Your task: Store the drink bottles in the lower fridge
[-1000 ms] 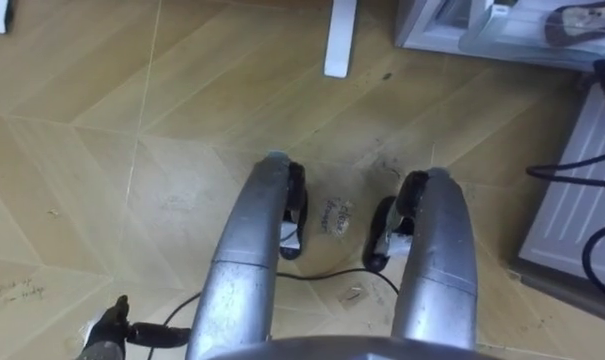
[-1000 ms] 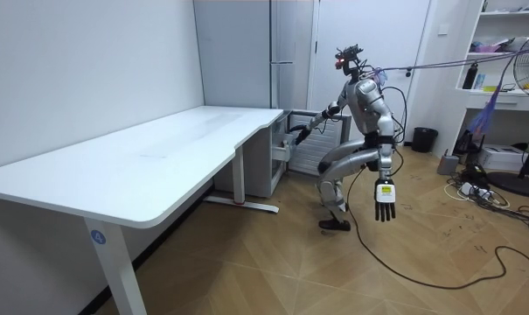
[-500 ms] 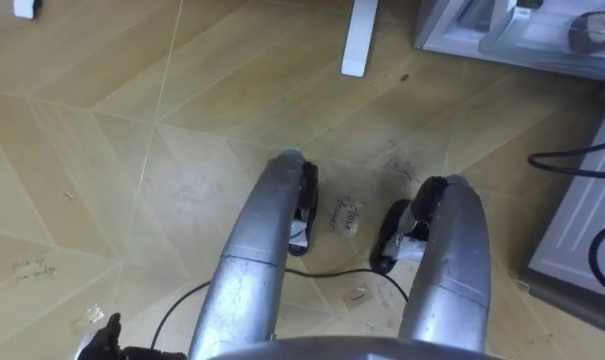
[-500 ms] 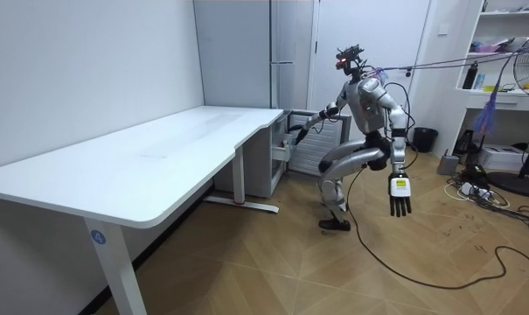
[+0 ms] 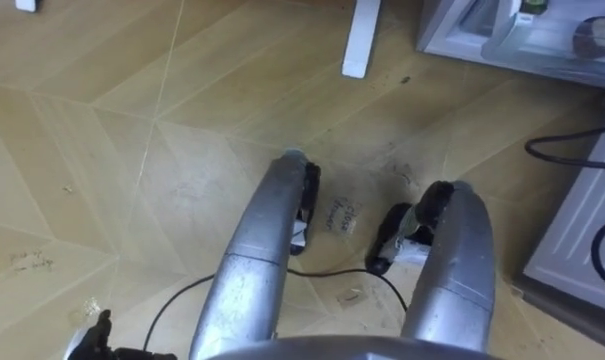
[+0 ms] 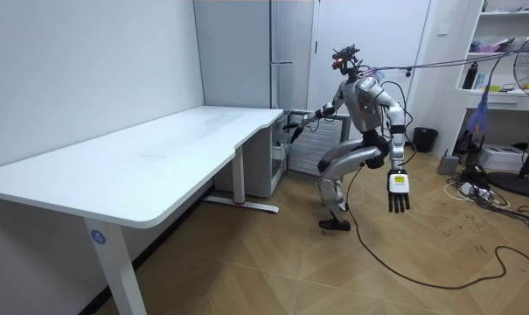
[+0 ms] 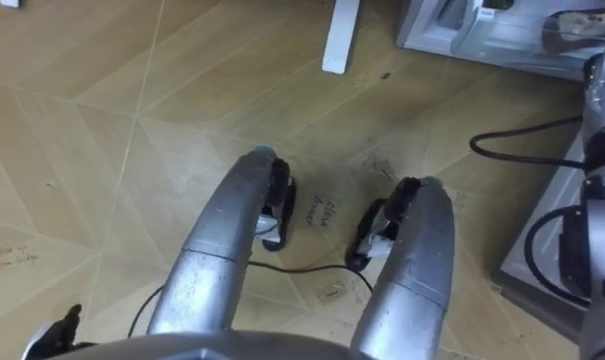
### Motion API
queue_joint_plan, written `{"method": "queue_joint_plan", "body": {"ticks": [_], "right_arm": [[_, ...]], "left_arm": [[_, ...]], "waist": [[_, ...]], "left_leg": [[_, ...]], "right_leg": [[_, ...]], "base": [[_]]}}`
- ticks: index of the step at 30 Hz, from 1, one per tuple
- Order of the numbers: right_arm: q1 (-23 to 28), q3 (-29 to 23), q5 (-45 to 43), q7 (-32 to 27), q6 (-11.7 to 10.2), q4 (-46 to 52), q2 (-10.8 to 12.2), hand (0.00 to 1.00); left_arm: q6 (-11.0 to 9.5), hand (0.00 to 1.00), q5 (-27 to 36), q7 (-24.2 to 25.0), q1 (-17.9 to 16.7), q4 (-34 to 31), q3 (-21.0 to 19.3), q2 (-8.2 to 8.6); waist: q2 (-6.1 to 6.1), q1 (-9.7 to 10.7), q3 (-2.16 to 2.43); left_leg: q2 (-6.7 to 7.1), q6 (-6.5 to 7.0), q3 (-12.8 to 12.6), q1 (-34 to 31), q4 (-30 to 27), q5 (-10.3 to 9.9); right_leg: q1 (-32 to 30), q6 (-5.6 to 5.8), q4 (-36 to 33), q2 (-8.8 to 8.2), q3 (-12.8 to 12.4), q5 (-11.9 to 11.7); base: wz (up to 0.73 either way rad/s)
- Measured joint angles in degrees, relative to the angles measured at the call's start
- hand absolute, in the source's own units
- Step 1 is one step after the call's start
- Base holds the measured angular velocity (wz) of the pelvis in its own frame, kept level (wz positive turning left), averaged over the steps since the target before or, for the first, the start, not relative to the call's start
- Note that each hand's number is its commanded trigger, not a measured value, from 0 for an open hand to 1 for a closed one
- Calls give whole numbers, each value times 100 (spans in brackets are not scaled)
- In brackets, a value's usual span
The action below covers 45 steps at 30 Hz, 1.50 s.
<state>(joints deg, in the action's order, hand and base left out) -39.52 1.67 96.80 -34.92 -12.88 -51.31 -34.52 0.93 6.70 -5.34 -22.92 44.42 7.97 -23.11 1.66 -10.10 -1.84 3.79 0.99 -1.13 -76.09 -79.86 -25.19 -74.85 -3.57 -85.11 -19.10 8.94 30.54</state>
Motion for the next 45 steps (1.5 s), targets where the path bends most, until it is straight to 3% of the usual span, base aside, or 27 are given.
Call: {"method": "queue_joint_plan", "body": {"ticks": [8,16,24,30,35,38,41,42,45], "right_arm": [[-32,211,-14,187,-2,547,2,0],[-66,385,-19,270,122,549,13,0],[-74,385,-13,412,181,562,14,0],[-73,385,-12,508,248,562,17,0],[6,385,-9,773,294,416,60,0],[29,388,-19,1174,508,-9,68,0],[163,403,-200,1763,789,-500,72,0],[185,485,-336,2009,883,-726,73,0],[433,597,-928,2738,1048,-1159,73,0]], "left_arm": [[0,0,37,172,-12,-54,59,-235],[69,0,28,177,-27,-244,131,-320],[132,0,11,99,-30,-310,134,-324],[155,0,-3,90,-244,-694,134,-457],[168,0,2,108,-295,-734,147,-466],[212,0,18,126,-327,-727,148,-487],[277,0,8,259,-327,-689,158,-487],[276,0,37,316,-317,-639,159,-488],[277,0,57,413,-208,-419,156,-489]], "waist": [[-26,-88,-1],[-27,-112,-3],[-29,-113,-3],[-47,-107,-8],[-62,-118,-25],[-62,-112,-24],[-48,-142,-31],[-38,-124,-39],[-12,-84,-53]], "left_leg": [[-9,-260,262,302,-86,-162],[-34,-374,321,376,-133,-209],[-34,-388,373,378,-146,-201],[-27,-388,434,374,-149,-199],[-41,-387,451,551,-32,-200],[-135,-443,453,777,194,-156],[-222,-438,503,1136,507,-126],[-222,-416,505,1288,667,-99],[-252,-365,521,1684,1097,-31]], "right_leg": [[495,-235,-103,-73,385,339],[592,-370,-207,-32,432,476],[636,-383,-208,-30,474,485],[678,-368,-158,6,540,476],[859,-350,-27,51,572,464],[1135,-339,228,71,683,429],[1524,-259,645,229,781,277],[1688,-281,812,236,820,207],[2100,-169,1315,342,891,83]], "base": [[11],[2],[0],[0],[0],[0],[-6],[-4],[-2]]}}
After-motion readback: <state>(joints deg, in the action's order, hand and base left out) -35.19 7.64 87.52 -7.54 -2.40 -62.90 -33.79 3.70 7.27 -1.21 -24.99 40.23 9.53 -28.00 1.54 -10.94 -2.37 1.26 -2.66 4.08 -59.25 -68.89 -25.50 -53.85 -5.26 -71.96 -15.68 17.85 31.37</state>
